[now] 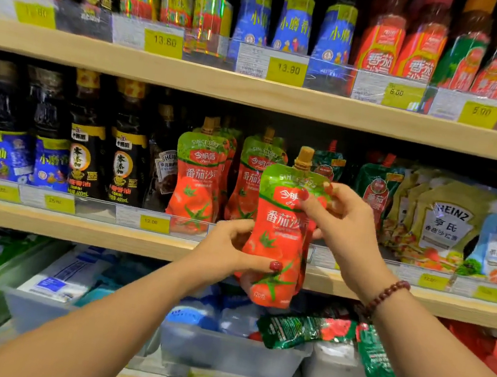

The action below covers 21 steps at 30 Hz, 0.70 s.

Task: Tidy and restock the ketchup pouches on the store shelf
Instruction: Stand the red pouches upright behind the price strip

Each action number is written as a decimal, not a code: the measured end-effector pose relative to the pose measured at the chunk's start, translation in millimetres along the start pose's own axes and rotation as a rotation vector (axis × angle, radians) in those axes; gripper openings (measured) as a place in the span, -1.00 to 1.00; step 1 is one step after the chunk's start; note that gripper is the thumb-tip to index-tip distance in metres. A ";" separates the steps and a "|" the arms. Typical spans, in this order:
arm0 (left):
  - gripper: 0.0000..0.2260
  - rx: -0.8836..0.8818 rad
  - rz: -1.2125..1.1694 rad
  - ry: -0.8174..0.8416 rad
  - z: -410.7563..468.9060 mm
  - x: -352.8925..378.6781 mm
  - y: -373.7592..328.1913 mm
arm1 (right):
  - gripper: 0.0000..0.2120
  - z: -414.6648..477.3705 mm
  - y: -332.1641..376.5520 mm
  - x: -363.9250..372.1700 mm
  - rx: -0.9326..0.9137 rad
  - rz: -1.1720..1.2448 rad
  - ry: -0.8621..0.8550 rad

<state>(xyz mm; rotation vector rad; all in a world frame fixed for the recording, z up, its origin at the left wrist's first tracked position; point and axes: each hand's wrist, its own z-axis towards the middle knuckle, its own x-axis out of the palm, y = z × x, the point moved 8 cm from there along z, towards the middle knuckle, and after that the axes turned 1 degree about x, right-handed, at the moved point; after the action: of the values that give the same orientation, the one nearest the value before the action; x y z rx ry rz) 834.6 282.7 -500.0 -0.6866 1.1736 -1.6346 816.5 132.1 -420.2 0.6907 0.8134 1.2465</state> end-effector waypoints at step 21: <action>-0.88 0.156 0.849 -0.300 3.5 -79.5 -2.9 | -0.80 37.6 -2.3 36.2 -0.186 -0.116 -0.093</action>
<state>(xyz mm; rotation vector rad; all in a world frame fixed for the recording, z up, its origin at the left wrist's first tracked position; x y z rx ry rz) 865.8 355.1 -488.9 -0.2490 0.9162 -0.8555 853.5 166.6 -407.0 0.5391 0.6424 1.1593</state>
